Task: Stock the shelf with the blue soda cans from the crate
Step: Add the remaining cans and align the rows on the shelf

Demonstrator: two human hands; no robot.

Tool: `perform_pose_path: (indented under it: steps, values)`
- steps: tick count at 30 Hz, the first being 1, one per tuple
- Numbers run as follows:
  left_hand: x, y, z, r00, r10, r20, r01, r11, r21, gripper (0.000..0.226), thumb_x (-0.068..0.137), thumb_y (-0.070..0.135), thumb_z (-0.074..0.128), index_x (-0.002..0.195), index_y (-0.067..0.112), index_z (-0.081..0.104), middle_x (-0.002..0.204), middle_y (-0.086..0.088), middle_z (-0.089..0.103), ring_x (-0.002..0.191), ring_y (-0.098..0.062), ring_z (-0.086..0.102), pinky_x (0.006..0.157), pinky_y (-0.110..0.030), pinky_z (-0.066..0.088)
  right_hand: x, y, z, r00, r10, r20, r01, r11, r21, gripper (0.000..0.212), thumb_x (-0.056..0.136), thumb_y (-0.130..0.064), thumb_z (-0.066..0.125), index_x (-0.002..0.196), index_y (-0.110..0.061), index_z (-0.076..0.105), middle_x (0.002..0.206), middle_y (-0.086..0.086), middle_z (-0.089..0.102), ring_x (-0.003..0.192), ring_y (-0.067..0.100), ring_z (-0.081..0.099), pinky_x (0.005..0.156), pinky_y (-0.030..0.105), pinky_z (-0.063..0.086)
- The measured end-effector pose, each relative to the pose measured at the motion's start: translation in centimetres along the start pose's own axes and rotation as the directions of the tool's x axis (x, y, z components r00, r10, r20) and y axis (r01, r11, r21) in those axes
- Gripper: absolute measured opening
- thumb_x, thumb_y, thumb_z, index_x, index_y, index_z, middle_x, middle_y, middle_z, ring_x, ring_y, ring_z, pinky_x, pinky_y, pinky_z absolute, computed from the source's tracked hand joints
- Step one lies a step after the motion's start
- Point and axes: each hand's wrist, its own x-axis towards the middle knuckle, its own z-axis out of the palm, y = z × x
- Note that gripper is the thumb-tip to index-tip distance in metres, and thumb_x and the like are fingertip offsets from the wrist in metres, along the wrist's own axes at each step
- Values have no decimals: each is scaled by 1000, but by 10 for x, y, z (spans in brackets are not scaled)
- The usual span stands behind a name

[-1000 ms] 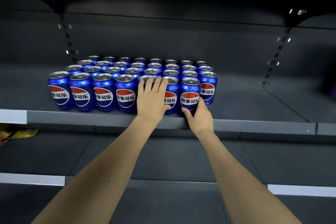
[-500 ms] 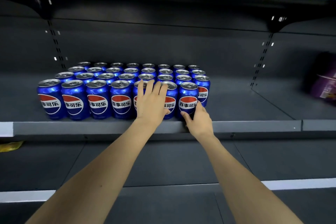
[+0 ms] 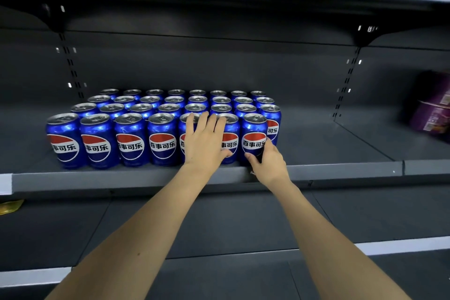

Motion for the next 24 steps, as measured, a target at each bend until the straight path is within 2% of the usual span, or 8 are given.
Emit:
perform_pose_path:
  steps: [4, 8, 11, 13, 16, 18, 20, 24]
  values:
    - [-1, -1, 2, 1000, 9, 2, -9, 1000, 13, 81, 83, 56, 58, 146, 18, 23, 151, -3, 28, 143, -24, 16, 115, -46, 2, 5, 2, 1, 999, 24, 25, -24, 1000, 0, 58, 90, -30, 62, 138, -12, 36, 136, 7, 49, 123, 24, 49, 95, 34, 43]
    - [2, -4, 2, 999, 42, 30, -43, 999, 14, 87, 83, 59, 55, 148, 18, 15, 154, -4, 22, 144, -25, 11, 115, -46, 4, 5, 2, 5, 998, 49, 41, -51, 997, 55, 81, 88, -31, 66, 150, -11, 16, 144, 8, 40, 130, 23, 41, 104, 37, 39]
    - [0, -12, 3, 997, 50, 55, -51, 998, 27, 96, 82, 65, 51, 151, 16, 4, 158, -8, 10, 145, -27, 6, 115, -45, 7, 1, -5, 3, 1000, 25, -13, -23, 992, 126, 90, 86, -29, 67, 152, -13, 7, 148, 9, 30, 135, 23, 33, 108, 35, 33]
    - [-2, -18, 4, 998, 42, 37, -43, 998, 39, 100, 81, 68, 49, 151, 13, 1, 158, -9, 6, 145, -27, 5, 117, -45, 7, -2, -12, 0, 995, -39, -95, 48, 994, 97, 90, 87, -26, 65, 152, -12, 5, 152, 9, 25, 139, 24, 27, 112, 37, 30]
    - [-4, -33, -1, 1000, 29, 13, -29, 999, 25, 101, 81, 72, 42, 151, 13, 0, 159, -9, 1, 146, -25, 2, 117, -44, 3, -4, -28, -6, 932, -221, -288, 186, 972, -145, 74, 87, -21, 62, 148, -6, 23, 150, 11, 32, 136, 27, 30, 108, 39, 29]
    - [-4, -49, -6, 1000, 16, -6, -16, 1000, 19, 99, 81, 73, 40, 151, 14, 2, 159, -8, 0, 146, -25, 2, 117, -43, 3, -4, -39, -6, 874, -341, -345, 258, 929, -265, 62, 85, -21, 57, 142, -5, 38, 145, 11, 42, 132, 29, 37, 104, 40, 32]
    - [-6, -69, -11, 1000, -10, -18, 11, 1000, 21, 100, 80, 75, 38, 151, 13, 4, 159, -9, 1, 146, -25, 4, 116, -44, 4, -2, -52, 1, 851, -415, -322, 324, 897, -302, 56, 83, -25, 52, 135, -5, 47, 139, 10, 48, 127, 30, 44, 102, 40, 35]
    - [-11, -107, -14, 998, -42, 39, 39, 996, 80, 105, 76, 80, 34, 151, 12, 4, 159, -8, 1, 146, -23, 2, 117, -44, 4, -3, -79, 28, 829, -512, -224, 442, 846, -298, 54, 83, -30, 53, 131, -6, 51, 137, 10, 51, 125, 28, 46, 102, 40, 35]
